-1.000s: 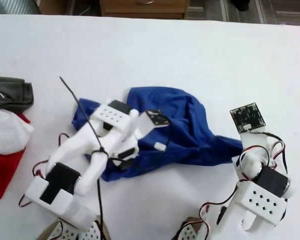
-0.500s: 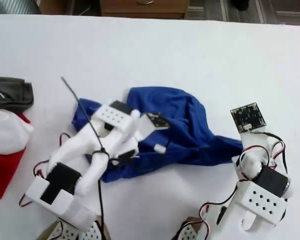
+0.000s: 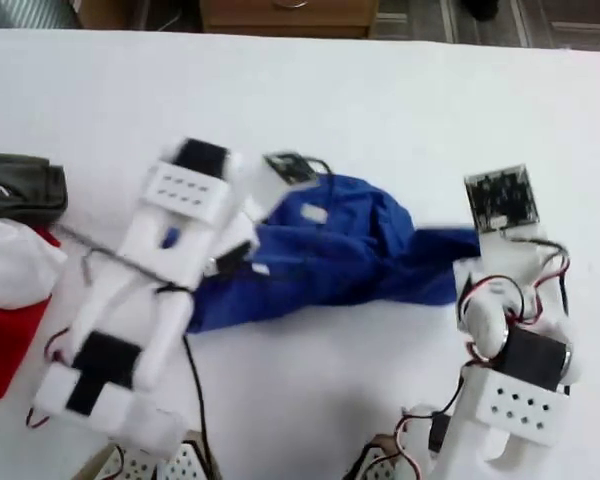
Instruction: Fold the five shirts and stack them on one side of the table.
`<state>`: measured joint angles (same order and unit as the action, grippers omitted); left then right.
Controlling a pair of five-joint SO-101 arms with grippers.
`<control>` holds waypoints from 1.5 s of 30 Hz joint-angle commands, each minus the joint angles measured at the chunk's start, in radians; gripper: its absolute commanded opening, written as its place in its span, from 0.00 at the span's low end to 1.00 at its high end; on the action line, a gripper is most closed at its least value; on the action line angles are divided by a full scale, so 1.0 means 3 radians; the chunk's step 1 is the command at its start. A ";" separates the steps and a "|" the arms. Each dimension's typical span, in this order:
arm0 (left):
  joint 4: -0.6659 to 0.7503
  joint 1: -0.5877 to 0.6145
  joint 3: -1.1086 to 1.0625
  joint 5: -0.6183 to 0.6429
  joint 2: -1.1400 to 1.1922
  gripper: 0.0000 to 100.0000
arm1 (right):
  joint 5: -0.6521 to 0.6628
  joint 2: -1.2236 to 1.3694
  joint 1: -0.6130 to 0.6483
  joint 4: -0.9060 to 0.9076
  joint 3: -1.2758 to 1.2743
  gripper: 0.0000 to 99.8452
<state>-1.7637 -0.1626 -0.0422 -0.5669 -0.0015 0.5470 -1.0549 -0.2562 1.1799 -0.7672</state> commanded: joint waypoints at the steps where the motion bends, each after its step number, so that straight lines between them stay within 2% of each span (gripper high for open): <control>1: -0.0072 0.0225 0.0238 -0.0199 -0.0578 0.03 | -0.0138 0.0458 0.0222 -0.0059 0.0655 0.02; 6: -0.0072 0.0542 0.0540 -0.0327 -0.1294 0.03 | -0.0409 0.1383 0.0315 0.0284 0.1749 0.02; 10: -0.0051 0.0783 0.0739 -0.0399 -0.1647 0.03 | -0.0445 0.1834 0.0340 0.0662 0.2624 0.02; 16: -0.0046 0.0946 0.0995 -0.0404 -0.2005 0.03 | -0.0455 0.1915 0.0514 0.1005 0.3590 0.02; 21: -0.0046 0.1002 0.1000 -0.0394 -0.2327 0.03 | -0.0460 0.1915 0.0570 0.1245 0.4260 0.02; 26: 0.0015 0.1227 0.1005 -0.0404 -0.2573 0.03 | -0.0460 0.1818 0.0575 0.1445 0.4966 0.02; 31: 0.0153 0.1447 0.1000 -0.0394 -0.2777 0.03 | -0.0460 0.1568 0.0570 0.1583 0.5166 0.02; 45: 0.0138 0.1453 0.1000 -0.0373 -0.3422 0.03 | -0.0460 0.0744 0.0555 0.1900 0.5161 0.02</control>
<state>-1.7392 0.2639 0.2371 -0.6790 -0.9989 0.4166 -0.7925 -0.0875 1.7369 0.7564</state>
